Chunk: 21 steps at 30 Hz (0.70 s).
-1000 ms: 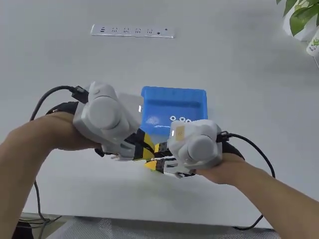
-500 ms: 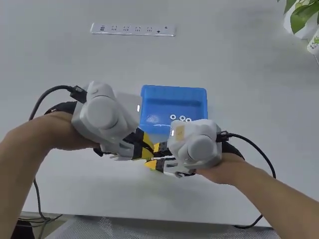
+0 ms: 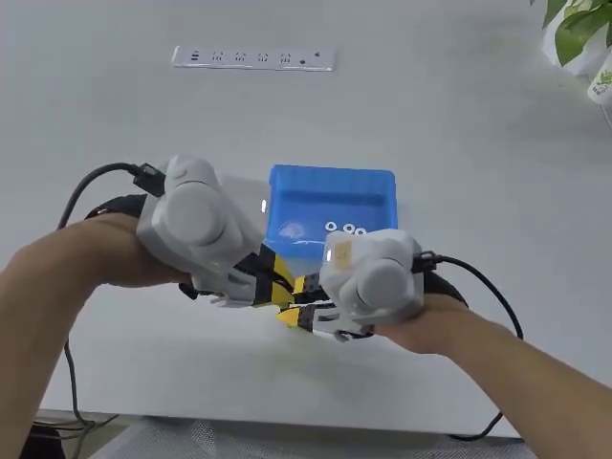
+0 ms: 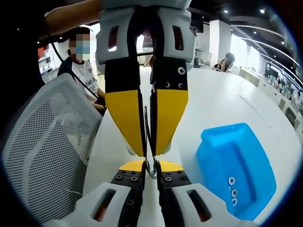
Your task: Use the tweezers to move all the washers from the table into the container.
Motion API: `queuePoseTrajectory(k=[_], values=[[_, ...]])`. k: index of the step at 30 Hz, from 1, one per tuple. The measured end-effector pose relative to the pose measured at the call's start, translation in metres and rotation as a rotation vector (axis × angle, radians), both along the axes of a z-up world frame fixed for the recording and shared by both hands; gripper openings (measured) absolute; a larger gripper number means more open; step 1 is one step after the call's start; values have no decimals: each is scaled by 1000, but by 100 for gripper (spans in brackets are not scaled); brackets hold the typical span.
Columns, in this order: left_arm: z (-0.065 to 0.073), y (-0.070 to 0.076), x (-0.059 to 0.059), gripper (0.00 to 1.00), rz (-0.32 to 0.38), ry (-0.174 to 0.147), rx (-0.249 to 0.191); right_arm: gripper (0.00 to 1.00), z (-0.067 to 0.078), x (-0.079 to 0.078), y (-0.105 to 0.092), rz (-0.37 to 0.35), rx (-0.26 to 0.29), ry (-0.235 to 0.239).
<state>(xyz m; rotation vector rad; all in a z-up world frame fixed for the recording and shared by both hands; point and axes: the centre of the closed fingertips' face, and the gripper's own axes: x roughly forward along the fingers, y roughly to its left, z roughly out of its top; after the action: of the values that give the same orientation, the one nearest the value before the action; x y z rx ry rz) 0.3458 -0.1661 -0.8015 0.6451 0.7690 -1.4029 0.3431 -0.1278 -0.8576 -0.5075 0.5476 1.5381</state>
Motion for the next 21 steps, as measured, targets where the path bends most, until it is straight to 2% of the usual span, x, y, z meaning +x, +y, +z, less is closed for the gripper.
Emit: queuePoseTrajectory(k=[21], values=[[0,0,2,7,1,9,-6,10,0,2,0,-4,-1,7]])
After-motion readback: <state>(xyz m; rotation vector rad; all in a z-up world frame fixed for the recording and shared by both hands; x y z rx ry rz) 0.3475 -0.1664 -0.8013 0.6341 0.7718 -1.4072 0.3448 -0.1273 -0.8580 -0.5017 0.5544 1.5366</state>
